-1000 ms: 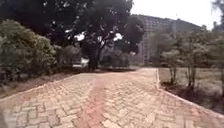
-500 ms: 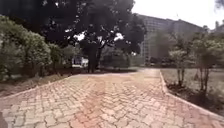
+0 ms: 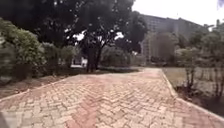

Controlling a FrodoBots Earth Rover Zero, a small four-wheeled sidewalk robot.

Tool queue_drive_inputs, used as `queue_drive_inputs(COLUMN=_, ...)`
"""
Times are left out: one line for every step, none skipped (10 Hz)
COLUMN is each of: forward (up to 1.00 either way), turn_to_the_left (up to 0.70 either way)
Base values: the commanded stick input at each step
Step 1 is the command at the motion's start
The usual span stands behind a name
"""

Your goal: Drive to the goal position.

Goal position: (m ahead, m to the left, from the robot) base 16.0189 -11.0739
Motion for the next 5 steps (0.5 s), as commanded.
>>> queue_drive_inputs(forward=0.70, turn_to_the_left=0.00)
queue_drive_inputs(forward=0.70, turn_to_the_left=0.00)
queue_drive_inputs(forward=0.70, turn_to_the_left=0.00)
queue_drive_inputs(forward=0.70, turn_to_the_left=-0.15)
queue_drive_inputs(forward=0.70, turn_to_the_left=-0.33)
